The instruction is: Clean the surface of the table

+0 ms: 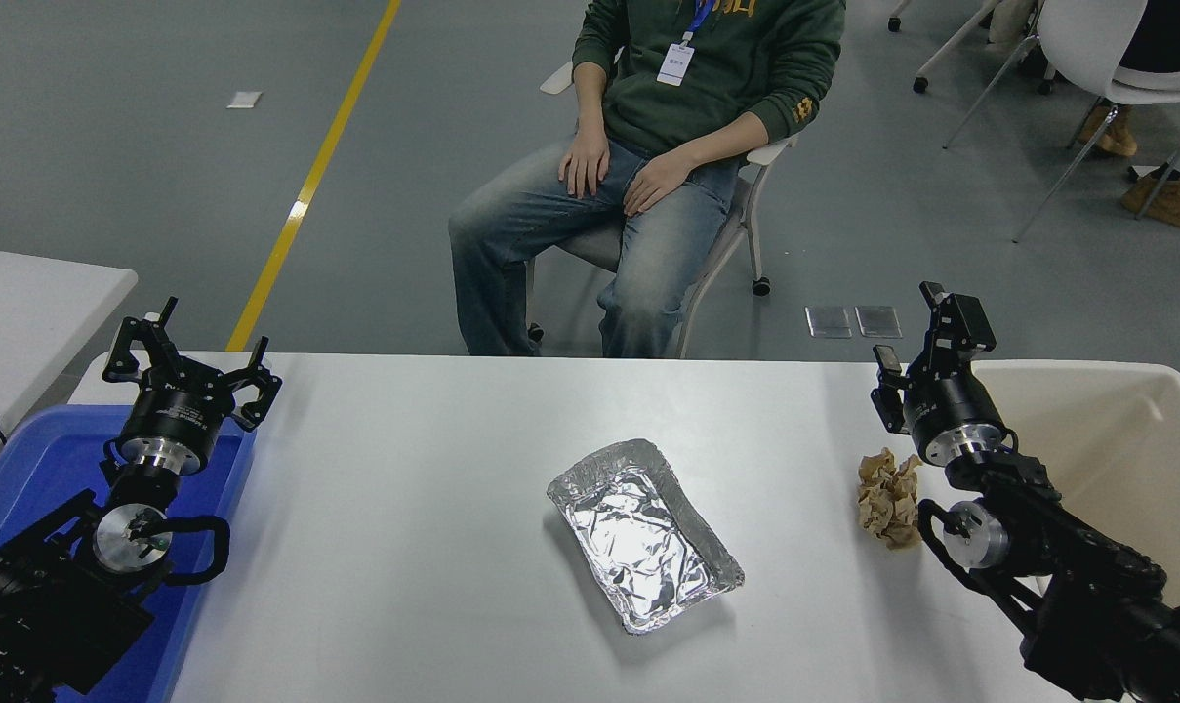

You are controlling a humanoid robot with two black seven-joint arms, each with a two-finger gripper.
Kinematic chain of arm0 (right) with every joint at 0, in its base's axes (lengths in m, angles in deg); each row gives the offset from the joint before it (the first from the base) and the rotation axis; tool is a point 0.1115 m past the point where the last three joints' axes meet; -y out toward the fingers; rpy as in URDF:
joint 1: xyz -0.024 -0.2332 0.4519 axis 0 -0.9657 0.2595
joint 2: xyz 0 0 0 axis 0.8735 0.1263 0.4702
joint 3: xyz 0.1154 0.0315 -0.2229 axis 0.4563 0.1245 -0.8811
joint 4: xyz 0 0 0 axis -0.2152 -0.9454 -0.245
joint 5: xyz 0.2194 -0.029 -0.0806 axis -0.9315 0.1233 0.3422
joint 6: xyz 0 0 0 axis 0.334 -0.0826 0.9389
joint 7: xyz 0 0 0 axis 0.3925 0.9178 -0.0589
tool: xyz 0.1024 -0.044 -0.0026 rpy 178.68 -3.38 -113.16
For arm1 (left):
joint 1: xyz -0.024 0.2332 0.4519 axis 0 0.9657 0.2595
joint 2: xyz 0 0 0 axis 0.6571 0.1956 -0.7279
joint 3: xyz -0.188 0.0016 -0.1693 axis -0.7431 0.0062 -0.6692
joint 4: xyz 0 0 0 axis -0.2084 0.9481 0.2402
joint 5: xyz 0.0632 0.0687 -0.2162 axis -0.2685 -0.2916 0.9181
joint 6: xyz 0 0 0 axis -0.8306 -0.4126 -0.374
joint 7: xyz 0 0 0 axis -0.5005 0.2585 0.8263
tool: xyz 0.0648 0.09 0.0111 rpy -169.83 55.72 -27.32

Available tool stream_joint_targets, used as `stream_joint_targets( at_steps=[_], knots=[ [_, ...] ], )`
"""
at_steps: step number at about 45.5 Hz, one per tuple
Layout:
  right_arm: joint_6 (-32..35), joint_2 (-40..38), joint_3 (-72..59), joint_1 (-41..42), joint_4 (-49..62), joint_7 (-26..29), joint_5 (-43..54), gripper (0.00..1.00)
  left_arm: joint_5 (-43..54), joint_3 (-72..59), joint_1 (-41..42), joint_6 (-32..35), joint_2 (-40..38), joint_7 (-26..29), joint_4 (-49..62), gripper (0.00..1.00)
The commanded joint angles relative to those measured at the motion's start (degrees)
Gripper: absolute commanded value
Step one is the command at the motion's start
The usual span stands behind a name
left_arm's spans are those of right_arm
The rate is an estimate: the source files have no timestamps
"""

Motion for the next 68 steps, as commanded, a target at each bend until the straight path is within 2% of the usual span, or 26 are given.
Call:
stream_joint_targets(
  at_steps=[1,8,17,26,32,38,44,51,60,68],
  knots=[
    [1.59,0.21,-0.15,-1.14,-3.10,2.07,-3.59,1.00,0.00,0.00,0.00,0.00,0.00,0.00,-0.04,1.00],
    [-0.61,-2.16,-0.68,-2.64,-14.09,4.97,-2.62,1.00,-0.01,0.00,0.00,0.00,0.00,0.00,-0.04,1.00],
    [-3.78,-6.11,-9.20,-1.06,-18.49,9.63,-1.13,1.00,-0.01,0.00,0.00,0.00,0.00,0.00,-0.04,1.00],
    [-3.69,-14.11,-17.55,3.24,-24.82,10.25,8.62,1.00,-0.01,0.00,0.00,0.00,0.00,0.00,-0.04,1.00],
    [-3.16,-20.08,-21.94,7.11,-30.18,11.82,10.56,1.00,0.08,0.00,0.00,0.00,0.00,0.00,-0.04,1.00],
    [-1.23,-25.98,-27.66,11.94,-37.12,18.24,13.46,1.00,-0.01,0.00,0.00,0.00,0.00,0.00,-0.04,1.00],
    [-0.35,-29.14,-28.98,13.44,-41.52,22.37,16.45,1.00,-0.01,0.00,0.00,0.00,0.00,0.00,-0.04,1.00],
    [5.27,-32.31,-28.72,15.37,-44.07,27.03,21.45,1.00,-0.01,0.00,0.00,0.00,0.00,0.00,-0.04,1.00],
    [12.04,-33.37,-29.25,19.68,-45.39,28.53,28.84,1.00,-0.01,0.00,0.00,0.00,0.00,0.00,-0.04,1.00],
    [14.15,-32.14,-35.73,25.91,-46.09,28.53,35.52,1.00,-0.01,-0.01,0.00,0.00,0.00,0.00,-0.04,1.00]
  ],
)
